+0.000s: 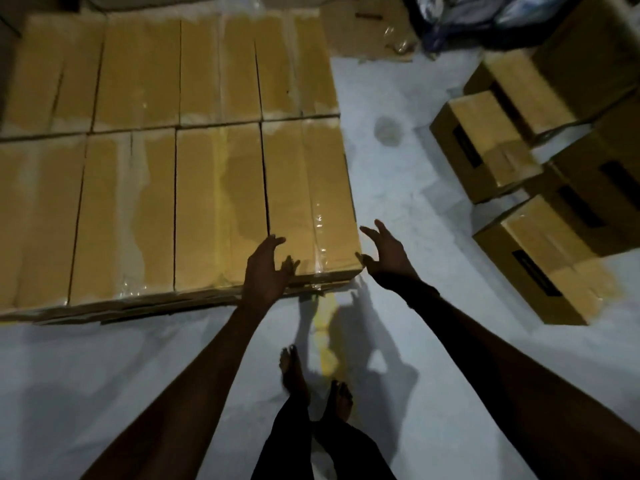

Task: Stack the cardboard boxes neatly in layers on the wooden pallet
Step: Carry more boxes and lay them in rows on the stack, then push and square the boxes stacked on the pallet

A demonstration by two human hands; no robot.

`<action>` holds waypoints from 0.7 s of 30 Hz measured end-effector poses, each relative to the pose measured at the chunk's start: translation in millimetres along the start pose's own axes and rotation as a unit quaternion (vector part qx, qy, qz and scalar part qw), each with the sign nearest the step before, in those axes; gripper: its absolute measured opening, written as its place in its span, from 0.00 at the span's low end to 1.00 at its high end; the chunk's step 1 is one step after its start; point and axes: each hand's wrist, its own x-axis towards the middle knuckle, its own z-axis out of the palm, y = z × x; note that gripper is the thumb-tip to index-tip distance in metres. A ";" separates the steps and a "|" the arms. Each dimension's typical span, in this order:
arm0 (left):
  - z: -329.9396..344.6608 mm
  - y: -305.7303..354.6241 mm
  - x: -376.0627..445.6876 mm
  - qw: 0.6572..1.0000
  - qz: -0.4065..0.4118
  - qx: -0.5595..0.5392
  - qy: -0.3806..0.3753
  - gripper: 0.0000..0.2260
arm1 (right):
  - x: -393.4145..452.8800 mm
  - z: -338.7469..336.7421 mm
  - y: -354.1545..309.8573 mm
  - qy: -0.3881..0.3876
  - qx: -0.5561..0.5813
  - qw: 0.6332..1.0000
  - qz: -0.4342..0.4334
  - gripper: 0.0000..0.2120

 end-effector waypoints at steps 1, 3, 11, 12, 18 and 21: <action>-5.9 14.5 -2.6 1.000 0.000 -0.007 0.002 0.20 | -12.5 -13.5 -4.3 0.015 0.019 1.000 0.004 0.29; -18.0 45.7 -7.9 1.000 0.012 -0.025 0.006 0.19 | -40.6 -40.0 -10.2 0.050 0.057 0.997 0.014 0.29; -31.4 125.4 -4.2 0.996 -0.022 -0.090 0.002 0.14 | -116.8 -102.3 17.6 0.139 0.208 0.966 0.067 0.26; -28.3 133.5 -1.6 0.996 -0.016 -0.092 0.006 0.13 | -119.4 -110.9 24.9 0.148 0.220 0.962 0.068 0.25; 11.2 179.5 23.4 0.993 -0.031 -0.101 0.043 0.11 | -107.3 -164.1 79.4 0.168 0.276 0.944 0.064 0.24; 38.5 206.4 45.5 0.991 -0.042 -0.104 0.079 0.12 | -83.7 -199.0 107.3 0.154 0.273 0.949 0.044 0.25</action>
